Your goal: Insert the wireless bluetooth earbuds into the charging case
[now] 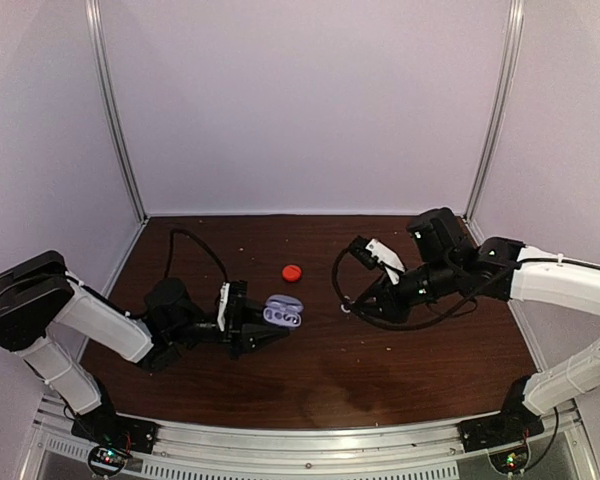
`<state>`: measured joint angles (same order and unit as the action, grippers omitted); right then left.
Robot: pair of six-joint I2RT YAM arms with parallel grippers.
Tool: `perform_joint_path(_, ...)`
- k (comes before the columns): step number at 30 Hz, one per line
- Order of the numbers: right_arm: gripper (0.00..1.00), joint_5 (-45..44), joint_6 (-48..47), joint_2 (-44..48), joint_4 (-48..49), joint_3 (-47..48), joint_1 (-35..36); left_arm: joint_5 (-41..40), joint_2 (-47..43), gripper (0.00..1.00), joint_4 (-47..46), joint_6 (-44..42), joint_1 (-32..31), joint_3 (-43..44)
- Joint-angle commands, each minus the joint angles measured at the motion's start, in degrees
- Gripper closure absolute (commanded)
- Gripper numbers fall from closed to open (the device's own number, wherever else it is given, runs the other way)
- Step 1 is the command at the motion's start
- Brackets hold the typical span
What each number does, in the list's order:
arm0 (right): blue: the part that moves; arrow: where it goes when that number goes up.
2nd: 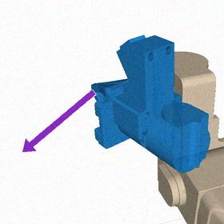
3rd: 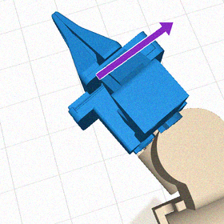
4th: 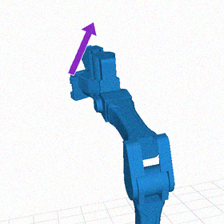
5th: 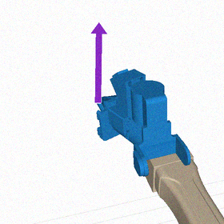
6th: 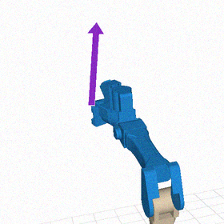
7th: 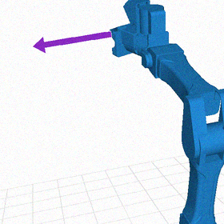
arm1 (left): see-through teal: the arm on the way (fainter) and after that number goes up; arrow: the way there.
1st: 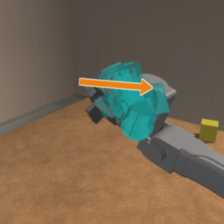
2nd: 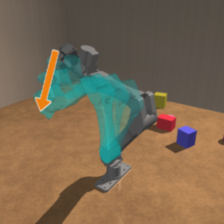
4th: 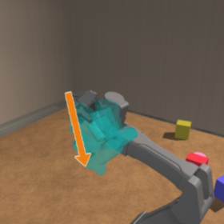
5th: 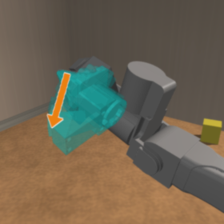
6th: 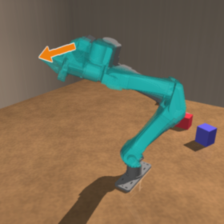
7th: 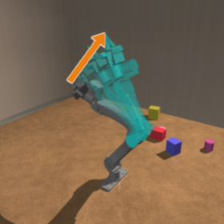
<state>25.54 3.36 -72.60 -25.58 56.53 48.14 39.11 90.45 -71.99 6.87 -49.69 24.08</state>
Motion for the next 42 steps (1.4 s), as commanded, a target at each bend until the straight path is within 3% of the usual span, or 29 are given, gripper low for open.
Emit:
perform_joint_path(1, 0.86, 3.47, -2.64, 1.45, -4.74, 5.14, 2.80, 3.99, 2.99, 1.00, -4.81, 0.81, 0.39, 0.79)
perform_joint_path(16, 0.86, -2.70, -6.44, -7.96, -9.21, 18.58, 13.82, 6.02, 5.65, 1.00, -5.69, 3.02, -0.52, 3.04)
perform_joint_path(42, 0.85, -5.64, -7.48, -15.97, -11.51, 24.87, 16.37, 8.25, 8.69, 1.00, -8.34, 5.85, -2.87, 5.10)
